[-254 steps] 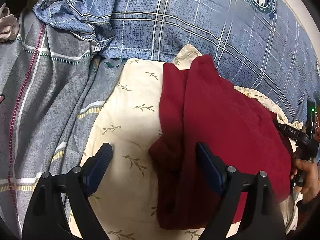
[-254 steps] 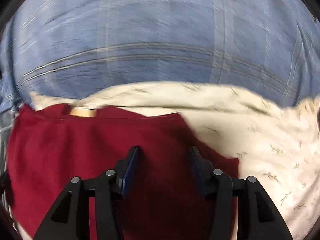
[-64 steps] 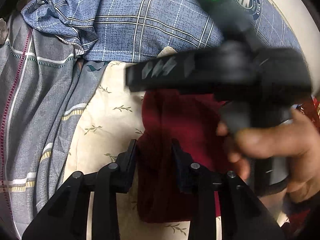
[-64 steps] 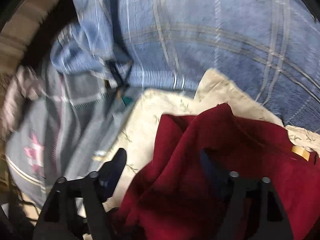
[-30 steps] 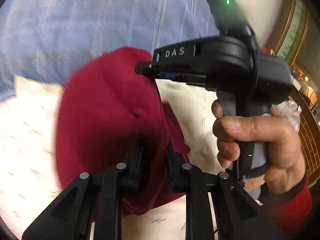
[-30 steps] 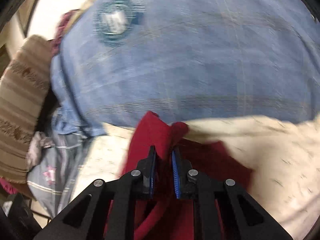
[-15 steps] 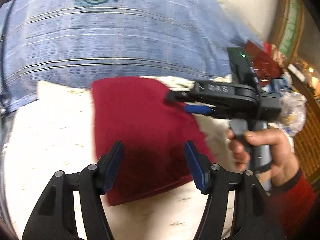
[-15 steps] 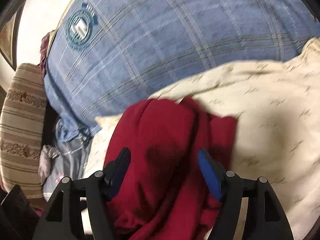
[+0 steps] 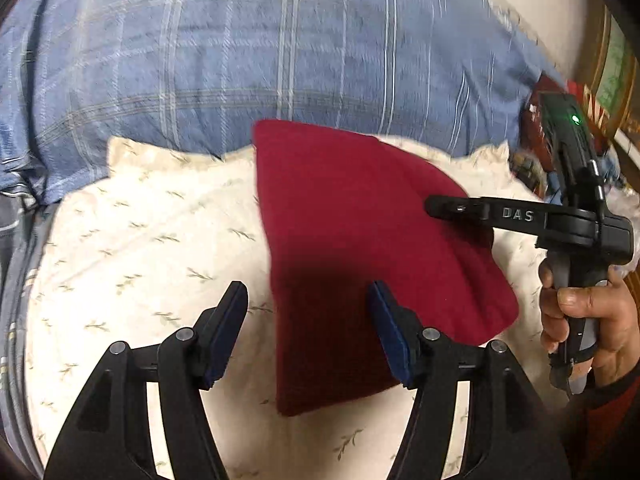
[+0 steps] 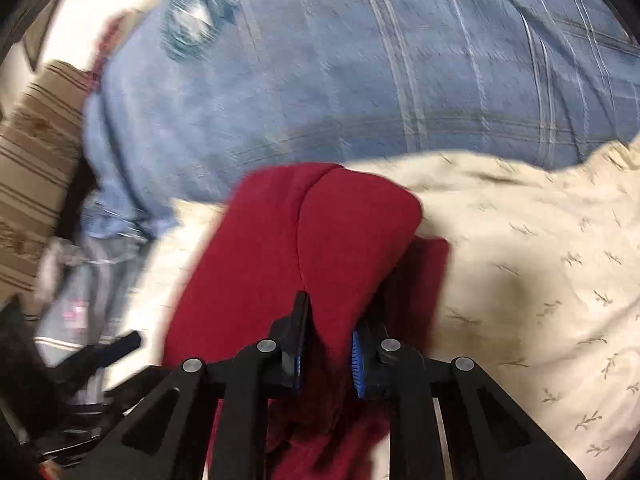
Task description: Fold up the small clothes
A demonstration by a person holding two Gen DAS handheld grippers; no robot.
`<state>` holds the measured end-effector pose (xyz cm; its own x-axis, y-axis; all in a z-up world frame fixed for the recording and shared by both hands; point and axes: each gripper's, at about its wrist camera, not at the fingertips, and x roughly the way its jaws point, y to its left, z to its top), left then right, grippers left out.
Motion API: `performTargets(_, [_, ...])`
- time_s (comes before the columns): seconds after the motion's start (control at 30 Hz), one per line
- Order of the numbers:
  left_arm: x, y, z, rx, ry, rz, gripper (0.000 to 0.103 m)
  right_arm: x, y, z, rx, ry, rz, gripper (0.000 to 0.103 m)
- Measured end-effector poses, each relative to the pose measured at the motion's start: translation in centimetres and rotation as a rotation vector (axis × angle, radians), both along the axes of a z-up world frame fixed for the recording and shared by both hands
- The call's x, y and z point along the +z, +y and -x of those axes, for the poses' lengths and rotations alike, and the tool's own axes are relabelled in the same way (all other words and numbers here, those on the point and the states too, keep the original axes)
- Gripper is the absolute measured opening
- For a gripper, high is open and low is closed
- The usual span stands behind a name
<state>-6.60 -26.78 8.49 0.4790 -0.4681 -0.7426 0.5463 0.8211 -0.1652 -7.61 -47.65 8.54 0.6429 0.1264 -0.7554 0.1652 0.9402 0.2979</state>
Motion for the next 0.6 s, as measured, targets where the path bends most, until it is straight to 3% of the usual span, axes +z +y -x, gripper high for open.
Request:
performTargets(0.07, [-0.9,-0.5,-0.3,0.01,0.012,-0.033,0.062,0.2,-0.3,0.7,-0.029,-0.006,-0.004,0.048])
performTargets(0.17, [-1.1,-0.4,-0.3,0.012,-0.007,-0.042,0.064,2.7,0.1,3.2,-0.049,-0.078,0.071,0.048])
performTargets(0.23, [-1.2,-0.4,-0.4,0.016,-0.006,-0.043,0.067,4.4,1.4,4.9,0.011,-0.13,0.083,0.048])
performTargets(0.33, [-1.5,-0.3,-0.4,0.025,0.002,-0.037,0.068,4.6,4.4,5.5,0.143,-0.135,0.075,0.043])
performTargets(0.37, [-1.4,-0.3,-0.3,0.029,0.0,-0.036,0.068,3.9,5.3,5.4,0.164,-0.112,0.092,0.033])
performTargets(0.47, [-1.5,-0.2,-0.2,0.036,0.009,-0.03,0.074,0.4,5.6,5.2,0.127,-0.003,0.184,0.017])
performTargets(0.53, [-1.7,-0.1,-0.1,0.031,0.013,-0.038,0.075,-1.3,5.0,5.8,0.118,0.01,0.142,0.017])
performTargets(0.6, [-1.8,-0.3,0.3,0.032,-0.001,-0.047,0.075,-1.0,4.9,6.4,0.11,-0.006,0.145,0.016])
